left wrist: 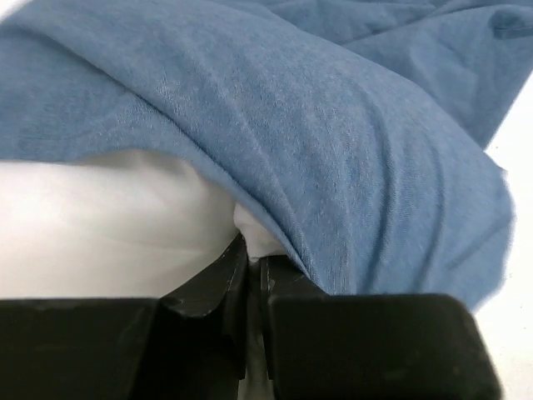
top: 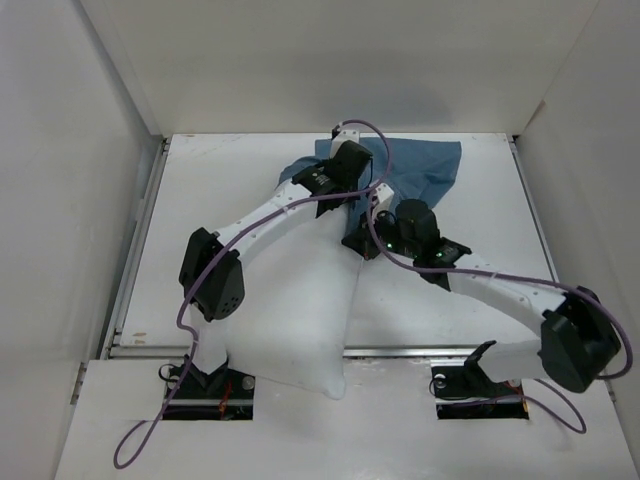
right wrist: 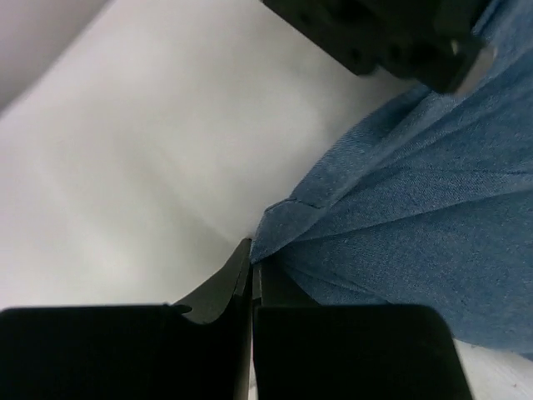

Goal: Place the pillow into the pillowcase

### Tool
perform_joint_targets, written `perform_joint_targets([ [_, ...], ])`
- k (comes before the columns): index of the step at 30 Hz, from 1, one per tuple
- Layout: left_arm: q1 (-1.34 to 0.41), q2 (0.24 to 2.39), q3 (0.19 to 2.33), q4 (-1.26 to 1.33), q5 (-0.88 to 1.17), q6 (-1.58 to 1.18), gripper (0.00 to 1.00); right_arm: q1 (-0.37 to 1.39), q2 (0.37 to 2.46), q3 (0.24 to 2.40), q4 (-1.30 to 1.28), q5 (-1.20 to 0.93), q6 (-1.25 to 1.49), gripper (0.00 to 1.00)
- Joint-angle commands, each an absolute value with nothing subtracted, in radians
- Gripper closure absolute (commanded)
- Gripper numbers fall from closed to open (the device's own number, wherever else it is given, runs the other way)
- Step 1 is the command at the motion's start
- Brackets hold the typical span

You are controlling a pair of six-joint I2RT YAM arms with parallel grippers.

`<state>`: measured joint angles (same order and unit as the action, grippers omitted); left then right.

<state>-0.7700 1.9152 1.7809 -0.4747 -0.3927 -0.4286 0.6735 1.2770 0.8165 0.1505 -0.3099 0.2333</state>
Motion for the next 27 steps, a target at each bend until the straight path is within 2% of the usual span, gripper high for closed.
perform_joint_targets([
  [1,-0.748,1.913,1.749,-0.358,-0.393,-0.443,1.0,0.67,1.382,0.85,0.126,-0.315,0.255,0.99],
  [6,-0.758,1.862,1.675,-0.345,-0.246,-0.42,0.99,0.626,1.434,0.902,0.029,-0.273,0.233,0.81],
  [7,-0.758,1.83,1.666,-0.345,-0.232,-0.405,0.78,0.626,1.408,0.902,0.015,-0.259,0.233,0.65],
  [11,-0.769,1.676,1.551,-0.345,-0.241,-0.38,0.27,0.626,1.194,0.891,-0.092,-0.137,0.222,0.27],
  [12,-0.769,1.637,1.499,-0.345,-0.241,-0.38,0.2,0.626,1.16,0.891,-0.145,-0.062,0.213,0.2],
  [13,-0.769,1.602,1.476,-0.345,-0.253,-0.38,0.15,0.626,1.131,0.891,-0.165,-0.025,0.213,0.2],
  [14,-0.769,1.533,1.457,-0.345,-0.253,-0.38,0.05,0.626,1.103,0.891,-0.182,0.004,0.213,0.15],
  [15,-0.769,1.501,1.424,-0.345,-0.276,-0.393,0.0,0.626,1.06,0.902,-0.208,0.032,0.213,0.13],
  [20,-0.769,1.347,1.348,-0.354,-0.382,-0.432,0.0,0.617,1.032,0.939,-0.228,0.117,0.213,0.06],
  [22,-0.732,1.325,1.32,-0.382,-0.426,-0.454,0.0,0.617,1.102,0.991,-0.238,0.117,0.213,0.05],
  [24,-0.678,1.316,1.29,-0.382,-0.411,-0.478,0.0,0.617,1.161,1.06,-0.238,0.056,0.202,0.02],
  [27,-0.552,1.386,1.255,-0.368,-0.289,-0.488,0.0,0.643,1.279,1.127,-0.22,0.148,0.15,0.0],
])
